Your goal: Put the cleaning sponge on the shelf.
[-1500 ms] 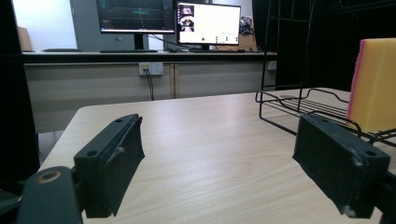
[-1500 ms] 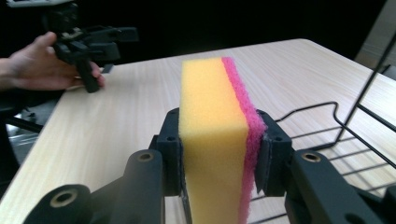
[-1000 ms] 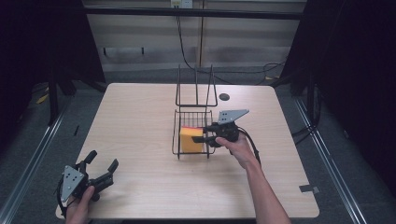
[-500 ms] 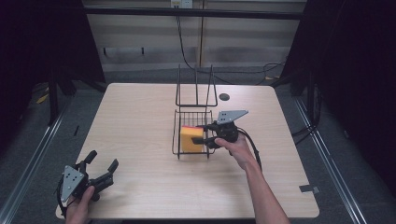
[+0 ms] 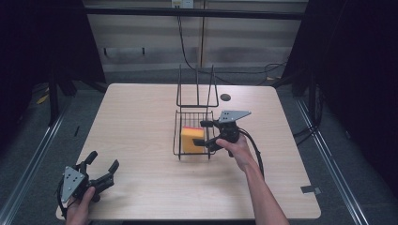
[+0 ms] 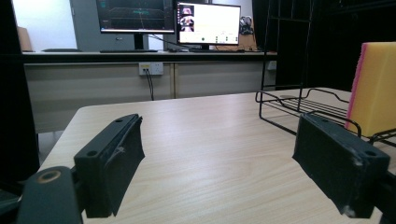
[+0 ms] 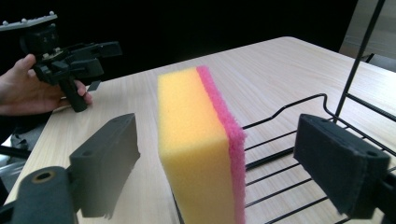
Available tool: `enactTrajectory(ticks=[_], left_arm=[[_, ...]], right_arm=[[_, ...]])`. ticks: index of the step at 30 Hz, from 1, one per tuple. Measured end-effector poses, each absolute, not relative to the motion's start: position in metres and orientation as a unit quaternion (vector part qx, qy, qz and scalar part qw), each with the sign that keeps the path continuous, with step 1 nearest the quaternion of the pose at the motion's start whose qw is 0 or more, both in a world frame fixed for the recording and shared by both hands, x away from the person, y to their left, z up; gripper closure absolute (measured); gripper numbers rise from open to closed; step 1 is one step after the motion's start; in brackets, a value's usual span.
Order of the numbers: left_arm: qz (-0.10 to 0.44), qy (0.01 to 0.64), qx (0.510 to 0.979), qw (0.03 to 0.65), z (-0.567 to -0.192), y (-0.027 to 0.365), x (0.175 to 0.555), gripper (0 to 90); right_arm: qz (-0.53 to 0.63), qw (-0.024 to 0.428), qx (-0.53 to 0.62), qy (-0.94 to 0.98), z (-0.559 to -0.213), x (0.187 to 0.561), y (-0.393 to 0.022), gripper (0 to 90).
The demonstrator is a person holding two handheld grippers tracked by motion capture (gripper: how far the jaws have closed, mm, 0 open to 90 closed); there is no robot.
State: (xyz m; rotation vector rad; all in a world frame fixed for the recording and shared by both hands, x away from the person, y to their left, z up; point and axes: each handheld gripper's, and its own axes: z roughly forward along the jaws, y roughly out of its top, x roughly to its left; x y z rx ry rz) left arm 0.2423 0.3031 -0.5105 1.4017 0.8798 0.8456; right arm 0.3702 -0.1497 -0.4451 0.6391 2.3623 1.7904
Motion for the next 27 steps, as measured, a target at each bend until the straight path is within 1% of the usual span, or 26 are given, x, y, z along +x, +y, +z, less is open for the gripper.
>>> enactTrajectory(ticks=[27], left_arm=[[0.365,0.379,0.604,0.598,-0.511,0.303,0.242,15.5]], right_arm=[[0.583,0.076,0.223,0.777,-0.434,0.359,-0.154,13.6]])
